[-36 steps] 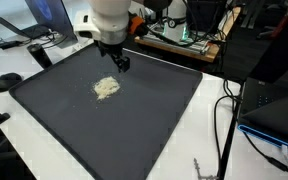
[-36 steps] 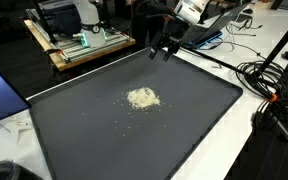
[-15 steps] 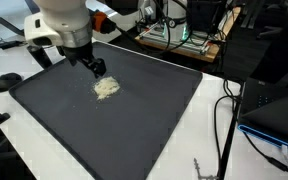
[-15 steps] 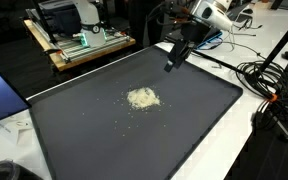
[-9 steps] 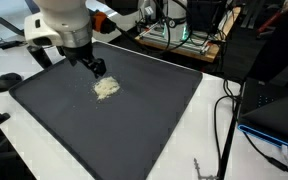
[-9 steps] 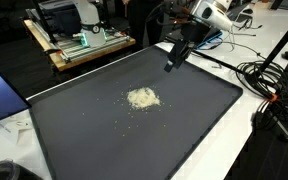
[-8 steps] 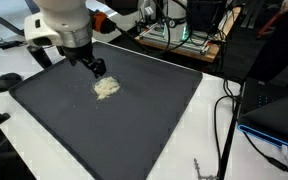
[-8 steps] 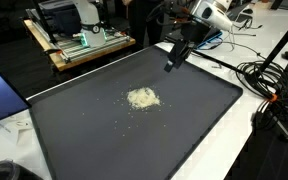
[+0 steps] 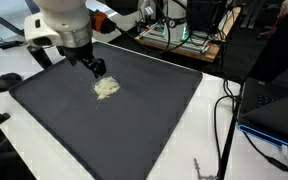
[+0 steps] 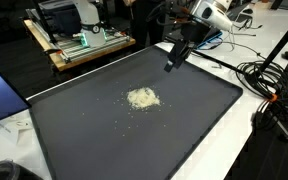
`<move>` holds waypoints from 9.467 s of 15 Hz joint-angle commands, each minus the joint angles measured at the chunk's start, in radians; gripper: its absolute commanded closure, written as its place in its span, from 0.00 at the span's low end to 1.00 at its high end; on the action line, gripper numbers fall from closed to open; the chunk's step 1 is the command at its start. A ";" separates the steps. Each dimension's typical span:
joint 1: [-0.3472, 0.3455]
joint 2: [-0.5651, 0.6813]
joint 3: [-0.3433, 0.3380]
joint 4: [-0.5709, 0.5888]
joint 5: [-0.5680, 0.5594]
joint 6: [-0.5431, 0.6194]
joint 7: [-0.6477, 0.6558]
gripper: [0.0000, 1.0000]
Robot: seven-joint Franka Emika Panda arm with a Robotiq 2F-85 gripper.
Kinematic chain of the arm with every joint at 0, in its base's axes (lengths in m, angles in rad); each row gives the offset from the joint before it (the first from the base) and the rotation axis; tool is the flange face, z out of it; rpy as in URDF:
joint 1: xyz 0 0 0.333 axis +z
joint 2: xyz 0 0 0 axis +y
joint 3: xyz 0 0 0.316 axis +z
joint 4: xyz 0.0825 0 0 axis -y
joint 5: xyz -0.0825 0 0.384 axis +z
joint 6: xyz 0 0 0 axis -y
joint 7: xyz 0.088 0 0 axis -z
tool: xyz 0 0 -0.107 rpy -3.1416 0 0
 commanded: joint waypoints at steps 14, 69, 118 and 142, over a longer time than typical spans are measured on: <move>-0.123 -0.004 0.036 -0.007 0.080 0.132 -0.309 0.00; -0.535 -0.410 0.014 -0.920 1.249 0.517 -0.812 0.00; -0.172 -0.059 0.073 -0.356 0.239 0.488 -0.202 0.00; -0.223 0.077 0.045 -0.376 0.256 0.596 -0.315 0.00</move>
